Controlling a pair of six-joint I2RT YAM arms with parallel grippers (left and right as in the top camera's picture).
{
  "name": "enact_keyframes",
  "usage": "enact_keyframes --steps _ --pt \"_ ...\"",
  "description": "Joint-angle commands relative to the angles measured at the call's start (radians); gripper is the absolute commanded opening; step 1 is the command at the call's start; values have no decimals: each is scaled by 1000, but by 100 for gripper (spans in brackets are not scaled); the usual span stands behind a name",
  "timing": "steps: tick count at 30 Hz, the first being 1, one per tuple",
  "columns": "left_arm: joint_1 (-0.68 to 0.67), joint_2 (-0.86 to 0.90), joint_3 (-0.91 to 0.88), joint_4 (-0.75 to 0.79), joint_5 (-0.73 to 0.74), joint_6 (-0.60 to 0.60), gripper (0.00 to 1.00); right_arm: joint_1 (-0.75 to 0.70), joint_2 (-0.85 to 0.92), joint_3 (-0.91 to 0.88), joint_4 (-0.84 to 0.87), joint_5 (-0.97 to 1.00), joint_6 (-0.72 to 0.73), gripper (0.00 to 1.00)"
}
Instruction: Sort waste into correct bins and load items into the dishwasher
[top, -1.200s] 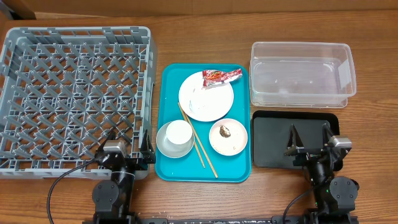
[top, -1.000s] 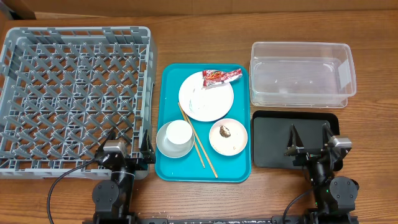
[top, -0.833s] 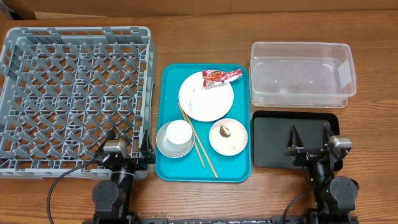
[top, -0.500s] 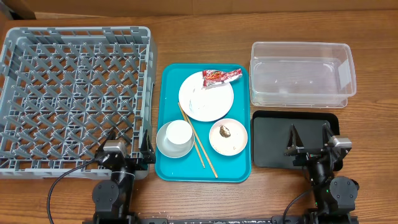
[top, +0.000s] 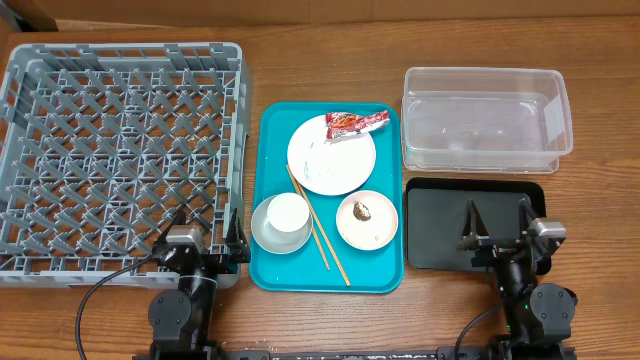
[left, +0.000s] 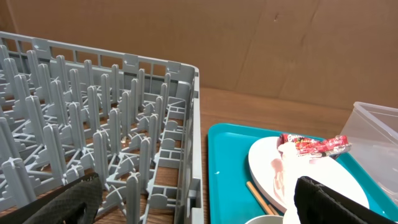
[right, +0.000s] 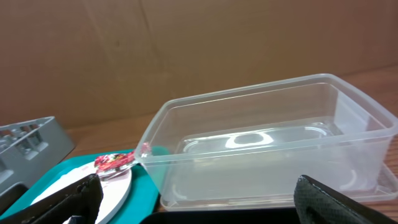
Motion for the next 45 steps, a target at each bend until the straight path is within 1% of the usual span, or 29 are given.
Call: enact_keyframes --steps 1,9,11,14,18,19,20,23,26,35,37,39,41,44,45 --pt "-3 3 -3 -3 -14 20 100 -8 -6 -10 5 40 -3 100" --pt "-3 3 -2 -3 -17 19 100 -7 -6 -10 31 32 -2 100" --pt "-3 3 2 -11 -15 16 100 -8 -6 -10 32 31 19 100" --pt "-3 5 25 -44 -18 -6 100 -7 1 12 27 -3 39 100" --pt "-3 31 119 -159 -19 -6 100 -7 55 81 11 -33 39 100" --pt "-3 73 187 -244 -18 -6 100 -7 108 139 -24 -42 39 100" --pt "-3 105 227 -294 -18 -6 100 -7 146 177 -50 -53 38 100" --pt "-3 215 349 -423 -22 -6 100 -7 279 303 -126 -75 34 100" --pt "-3 346 465 -520 -25 -2 100 -7 443 452 -203 -103 34 100" --pt "-3 720 777 -768 -22 -3 100 9 904 893 -455 -216 34 100" --pt "-3 793 838 -816 -20 -7 100 35 1001 1002 -534 -216 3 100" --pt "-3 869 899 -872 -17 -6 100 89 1131 1158 -661 -215 -78 100" --pt "-3 913 929 -910 -13 -6 100 134 1223 1274 -763 -214 -123 100" --pt "-3 961 950 -953 -14 -6 100 188 1341 1428 -903 -203 -128 100" --pt "-3 972 951 -960 -13 -7 100 196 1371 1454 -914 -200 -127 99"
